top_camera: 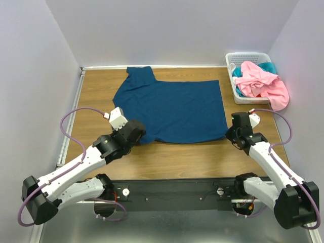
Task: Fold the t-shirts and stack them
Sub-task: Fold the tshirt
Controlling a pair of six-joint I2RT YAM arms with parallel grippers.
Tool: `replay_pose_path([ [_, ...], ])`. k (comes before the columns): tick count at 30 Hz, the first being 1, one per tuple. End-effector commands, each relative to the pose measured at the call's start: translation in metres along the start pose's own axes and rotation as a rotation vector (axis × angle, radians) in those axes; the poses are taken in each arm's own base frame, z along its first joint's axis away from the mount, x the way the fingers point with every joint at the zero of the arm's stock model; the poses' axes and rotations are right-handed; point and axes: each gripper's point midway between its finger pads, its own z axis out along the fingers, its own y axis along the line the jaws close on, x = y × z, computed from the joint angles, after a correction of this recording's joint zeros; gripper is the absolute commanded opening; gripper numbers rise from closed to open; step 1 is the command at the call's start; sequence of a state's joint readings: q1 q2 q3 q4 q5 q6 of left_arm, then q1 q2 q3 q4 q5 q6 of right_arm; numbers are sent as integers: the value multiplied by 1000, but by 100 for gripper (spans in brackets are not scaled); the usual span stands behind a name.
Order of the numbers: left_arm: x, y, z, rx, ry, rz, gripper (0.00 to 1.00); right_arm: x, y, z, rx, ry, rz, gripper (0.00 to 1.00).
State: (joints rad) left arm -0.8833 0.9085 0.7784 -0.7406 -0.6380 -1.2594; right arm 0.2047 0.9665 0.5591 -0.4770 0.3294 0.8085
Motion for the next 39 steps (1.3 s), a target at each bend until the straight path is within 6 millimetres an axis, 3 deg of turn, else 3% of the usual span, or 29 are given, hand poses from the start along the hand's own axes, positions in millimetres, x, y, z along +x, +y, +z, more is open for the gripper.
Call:
replay_pose_path([
  [1, -46, -20, 14, 30, -149, 29, 0, -24, 10, 2, 22, -60, -24, 1],
  [2, -59, -24, 24, 34, -176, 8, 0, -31, 15, 1, 20, -74, -23, 1],
  [6, -77, -34, 43, 61, -190, 88, 0, -45, 23, 7, 46, -94, -30, 1],
  [19, -108, -38, 103, -13, -190, 193, 0, -79, 63, 33, 66, -120, -62, 1],
  [24, -123, -64, 118, 68, -210, 255, 0, -80, 69, 44, 82, -109, -77, 1],
  [27, -128, -68, 131, 54, -213, 292, 0, -82, 71, 52, 96, -104, -86, 1],
  [33, -136, -56, 160, -6, -207, 277, 0, -84, 78, 67, 114, -91, -113, 1],
  [34, -131, -58, 165, 25, -176, 353, 0, -84, 80, 69, 114, -89, -115, 1],
  [39, -132, -60, 180, 41, -159, 381, 0, -82, 82, 79, 124, -70, -126, 1],
])
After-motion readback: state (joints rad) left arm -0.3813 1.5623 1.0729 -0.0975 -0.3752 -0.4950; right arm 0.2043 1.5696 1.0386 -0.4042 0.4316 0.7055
